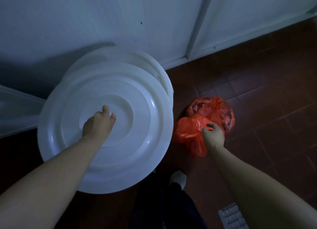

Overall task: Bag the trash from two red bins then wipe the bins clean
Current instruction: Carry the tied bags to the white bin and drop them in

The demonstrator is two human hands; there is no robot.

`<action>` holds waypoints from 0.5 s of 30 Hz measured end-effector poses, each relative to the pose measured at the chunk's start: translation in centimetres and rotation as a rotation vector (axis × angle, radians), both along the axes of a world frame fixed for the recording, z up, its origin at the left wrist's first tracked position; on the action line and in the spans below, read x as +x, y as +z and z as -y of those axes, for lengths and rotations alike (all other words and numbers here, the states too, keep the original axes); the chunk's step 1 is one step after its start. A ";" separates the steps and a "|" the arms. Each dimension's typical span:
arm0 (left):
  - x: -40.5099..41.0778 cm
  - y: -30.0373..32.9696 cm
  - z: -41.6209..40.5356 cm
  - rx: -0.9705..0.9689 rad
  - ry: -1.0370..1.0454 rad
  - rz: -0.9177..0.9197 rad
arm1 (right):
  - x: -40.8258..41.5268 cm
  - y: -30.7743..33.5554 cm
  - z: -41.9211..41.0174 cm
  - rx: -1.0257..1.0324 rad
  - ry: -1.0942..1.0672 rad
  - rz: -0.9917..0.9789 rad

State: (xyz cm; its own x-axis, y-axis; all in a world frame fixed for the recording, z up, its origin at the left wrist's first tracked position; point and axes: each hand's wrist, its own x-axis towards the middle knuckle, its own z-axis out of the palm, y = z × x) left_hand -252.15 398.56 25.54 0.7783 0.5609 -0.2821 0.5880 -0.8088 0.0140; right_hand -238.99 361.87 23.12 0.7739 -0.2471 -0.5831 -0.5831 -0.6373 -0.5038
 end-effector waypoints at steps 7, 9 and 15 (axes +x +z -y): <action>-2.8 -1.6 -1.1 -0.034 0.103 -0.040 | 0.1 1.1 -1.6 -0.001 0.038 0.048; -3.5 -2.8 -1.4 -0.048 0.108 -0.061 | -0.1 0.7 -2.0 -0.014 0.034 0.053; -4.7 -4.3 -1.4 -0.133 0.153 -0.058 | -1.8 -0.2 -3.5 -0.035 -0.025 0.094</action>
